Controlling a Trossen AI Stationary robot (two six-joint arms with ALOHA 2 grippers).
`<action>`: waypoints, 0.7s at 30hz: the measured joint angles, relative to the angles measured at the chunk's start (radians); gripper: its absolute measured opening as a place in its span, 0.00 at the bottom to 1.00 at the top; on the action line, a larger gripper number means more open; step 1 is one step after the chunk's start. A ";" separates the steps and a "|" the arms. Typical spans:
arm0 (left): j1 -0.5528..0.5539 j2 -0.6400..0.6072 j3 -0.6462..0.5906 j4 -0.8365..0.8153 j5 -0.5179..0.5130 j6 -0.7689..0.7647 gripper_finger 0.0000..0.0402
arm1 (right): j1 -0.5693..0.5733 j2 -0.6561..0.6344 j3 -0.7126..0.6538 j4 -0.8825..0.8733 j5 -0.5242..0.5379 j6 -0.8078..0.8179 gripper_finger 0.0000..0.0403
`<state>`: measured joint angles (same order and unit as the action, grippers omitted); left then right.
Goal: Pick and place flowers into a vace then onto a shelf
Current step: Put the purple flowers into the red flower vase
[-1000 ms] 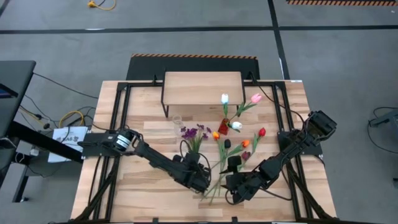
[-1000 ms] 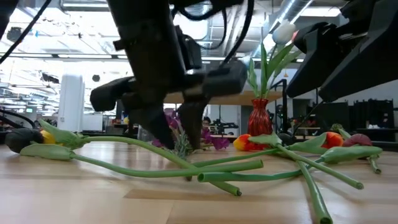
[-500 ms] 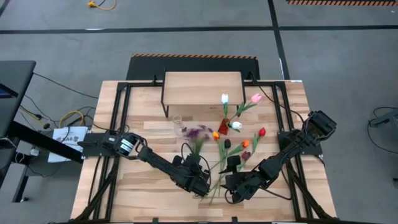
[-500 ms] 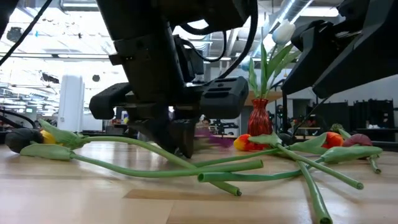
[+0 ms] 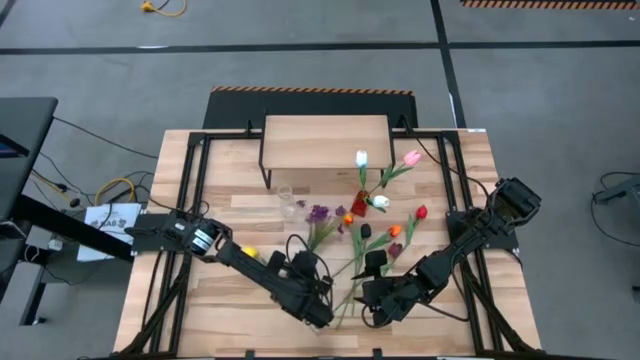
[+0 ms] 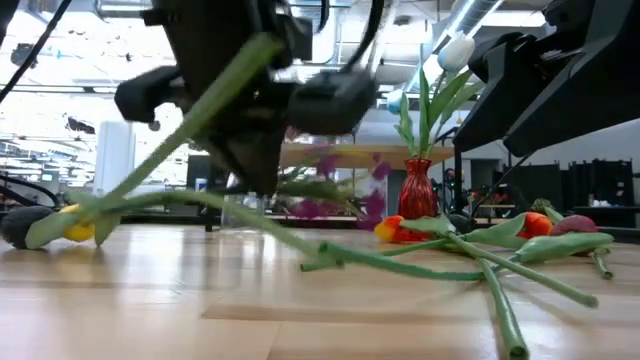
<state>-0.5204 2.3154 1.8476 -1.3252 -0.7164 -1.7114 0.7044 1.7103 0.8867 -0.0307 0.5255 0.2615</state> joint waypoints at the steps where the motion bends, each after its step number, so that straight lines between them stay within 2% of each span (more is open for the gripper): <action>1: -0.006 0.000 0.020 -0.027 -0.004 -0.011 0.01 | 0.000 0.000 0.000 0.000 0.000 0.000 0.61; 11: -0.043 -0.004 0.208 -0.244 -0.015 -0.038 0.00 | 0.000 0.000 0.000 0.000 0.000 0.000 0.61; 21: -0.052 -0.005 0.285 -0.246 -0.029 0.023 0.00 | 0.001 0.000 0.000 0.000 -0.001 0.001 0.61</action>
<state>-0.5727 2.3104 2.1326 -1.5715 -0.7453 -1.6881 0.7052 1.7103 0.8867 -0.0307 0.5243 0.2623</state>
